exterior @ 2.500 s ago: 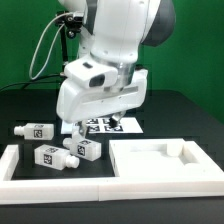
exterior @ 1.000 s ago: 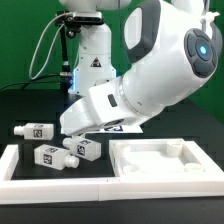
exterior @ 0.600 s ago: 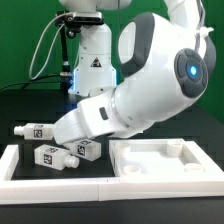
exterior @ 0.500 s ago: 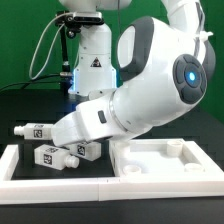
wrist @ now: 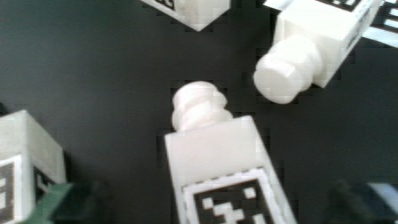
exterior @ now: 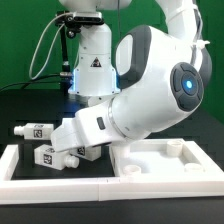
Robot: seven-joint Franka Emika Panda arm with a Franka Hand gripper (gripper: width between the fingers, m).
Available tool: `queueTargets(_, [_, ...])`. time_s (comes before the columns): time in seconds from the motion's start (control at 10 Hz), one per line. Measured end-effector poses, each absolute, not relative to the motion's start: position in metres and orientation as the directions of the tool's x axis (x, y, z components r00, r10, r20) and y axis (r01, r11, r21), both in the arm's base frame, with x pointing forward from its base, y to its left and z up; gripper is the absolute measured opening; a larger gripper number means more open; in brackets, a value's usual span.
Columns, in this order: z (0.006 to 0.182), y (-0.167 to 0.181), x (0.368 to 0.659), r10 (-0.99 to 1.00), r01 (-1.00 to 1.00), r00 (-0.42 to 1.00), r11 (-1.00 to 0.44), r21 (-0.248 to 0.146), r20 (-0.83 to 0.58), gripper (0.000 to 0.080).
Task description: Assemble one leg
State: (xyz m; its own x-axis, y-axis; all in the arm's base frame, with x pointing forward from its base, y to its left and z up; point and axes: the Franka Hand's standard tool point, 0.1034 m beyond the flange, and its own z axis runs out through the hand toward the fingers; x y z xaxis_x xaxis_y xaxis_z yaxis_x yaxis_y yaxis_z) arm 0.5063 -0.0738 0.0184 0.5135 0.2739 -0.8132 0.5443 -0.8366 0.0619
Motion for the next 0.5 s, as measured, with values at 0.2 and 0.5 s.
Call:
queueTargets(0.2, [0.0181,-0.0739,0.5062,0.274,0.544,0.513,-0.837,0.062,-0.813,0.0365])
queueTargets(0.5, [0.0233,-0.0732,0.5058,0.267,0.536,0.511,-0.842,0.060,-0.817,0.0279])
